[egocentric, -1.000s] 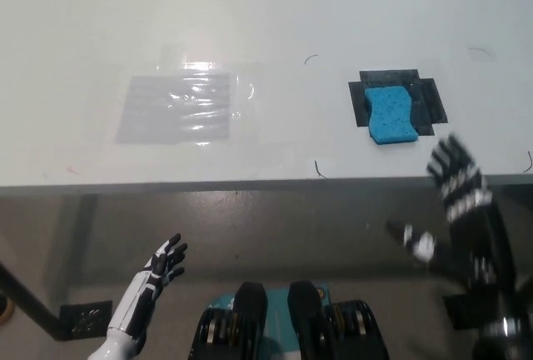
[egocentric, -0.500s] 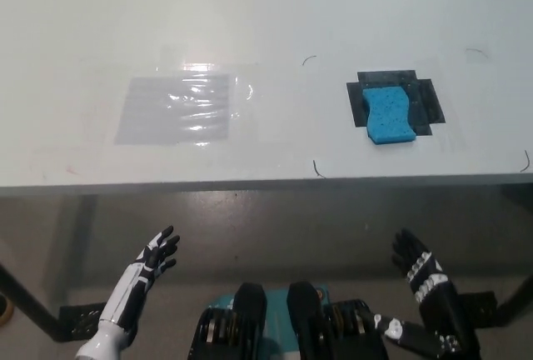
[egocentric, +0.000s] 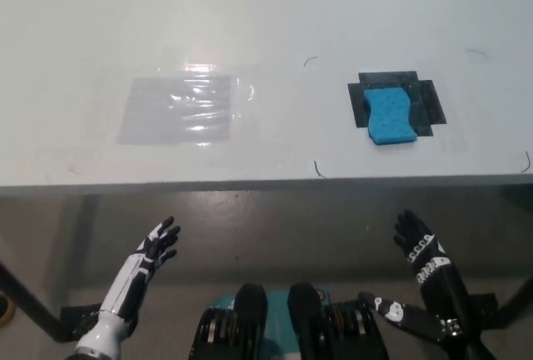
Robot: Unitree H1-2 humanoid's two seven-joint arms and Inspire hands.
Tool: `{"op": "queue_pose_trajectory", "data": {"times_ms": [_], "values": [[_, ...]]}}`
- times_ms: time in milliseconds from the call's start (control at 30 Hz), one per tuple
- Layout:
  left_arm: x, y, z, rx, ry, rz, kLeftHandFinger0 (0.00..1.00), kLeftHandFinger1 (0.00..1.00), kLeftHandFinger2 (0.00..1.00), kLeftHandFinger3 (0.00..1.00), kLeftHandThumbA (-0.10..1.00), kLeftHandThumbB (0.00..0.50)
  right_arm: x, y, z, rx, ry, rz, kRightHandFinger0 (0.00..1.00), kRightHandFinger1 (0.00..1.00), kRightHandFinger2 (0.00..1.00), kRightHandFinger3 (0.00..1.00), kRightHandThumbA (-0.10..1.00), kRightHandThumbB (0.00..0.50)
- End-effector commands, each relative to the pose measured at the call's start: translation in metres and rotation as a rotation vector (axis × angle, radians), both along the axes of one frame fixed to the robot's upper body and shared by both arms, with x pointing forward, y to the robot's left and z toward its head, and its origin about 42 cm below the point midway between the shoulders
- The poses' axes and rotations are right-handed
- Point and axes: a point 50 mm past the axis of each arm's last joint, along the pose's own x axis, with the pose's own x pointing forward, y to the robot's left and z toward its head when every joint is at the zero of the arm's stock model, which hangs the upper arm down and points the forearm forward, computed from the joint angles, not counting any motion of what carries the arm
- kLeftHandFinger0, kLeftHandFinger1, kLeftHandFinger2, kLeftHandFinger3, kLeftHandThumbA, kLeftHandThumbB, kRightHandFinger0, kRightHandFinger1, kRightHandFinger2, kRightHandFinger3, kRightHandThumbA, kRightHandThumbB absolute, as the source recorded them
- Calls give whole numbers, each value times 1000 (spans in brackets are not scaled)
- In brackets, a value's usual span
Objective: A soft sponge is kept on the balc marked spot on the table infront of the robot and it uses its right hand fist to press down on it and drrags it across the table in a back and forth manner twice to clean it
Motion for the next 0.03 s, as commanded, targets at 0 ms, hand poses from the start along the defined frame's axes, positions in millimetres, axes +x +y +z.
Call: {"op": "queue_pose_trajectory", "data": {"times_ms": [0], "values": [[12,3,18,-1,-71,1,1000,1000,1000,1000,1000,500,10,1,16,-4,-99,2,1000,1000,1000,1000,1000,156]]}}
